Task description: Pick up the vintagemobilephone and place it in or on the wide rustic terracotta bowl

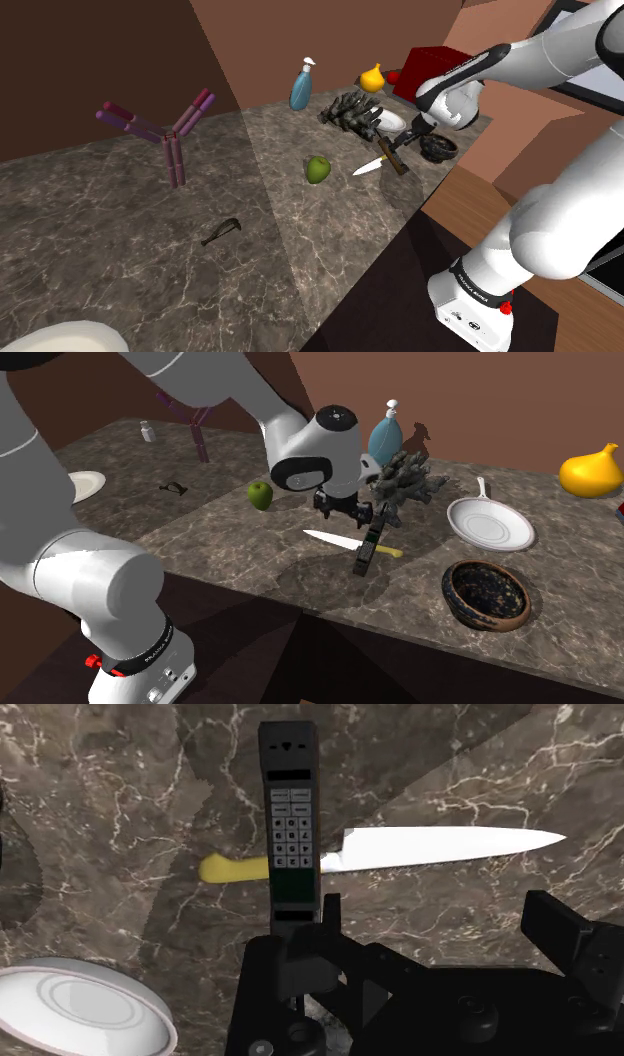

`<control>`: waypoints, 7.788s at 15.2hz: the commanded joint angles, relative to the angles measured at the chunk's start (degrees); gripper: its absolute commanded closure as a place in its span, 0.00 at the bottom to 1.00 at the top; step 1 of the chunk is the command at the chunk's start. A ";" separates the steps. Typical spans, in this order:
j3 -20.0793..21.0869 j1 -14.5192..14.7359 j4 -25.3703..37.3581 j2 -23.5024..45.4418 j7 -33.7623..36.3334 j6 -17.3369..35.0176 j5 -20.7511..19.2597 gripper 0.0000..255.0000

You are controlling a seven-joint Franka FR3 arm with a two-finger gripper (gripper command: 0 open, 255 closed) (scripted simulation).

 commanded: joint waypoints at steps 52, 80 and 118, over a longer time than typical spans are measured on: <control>-0.10 -4.74 16.41 12.37 -15.41 -7.06 16.62 1.00; -5.23 -23.60 41.38 24.37 -26.81 -31.06 18.48 1.00; -2.00 -40.26 59.07 38.88 -34.54 -40.13 24.87 0.00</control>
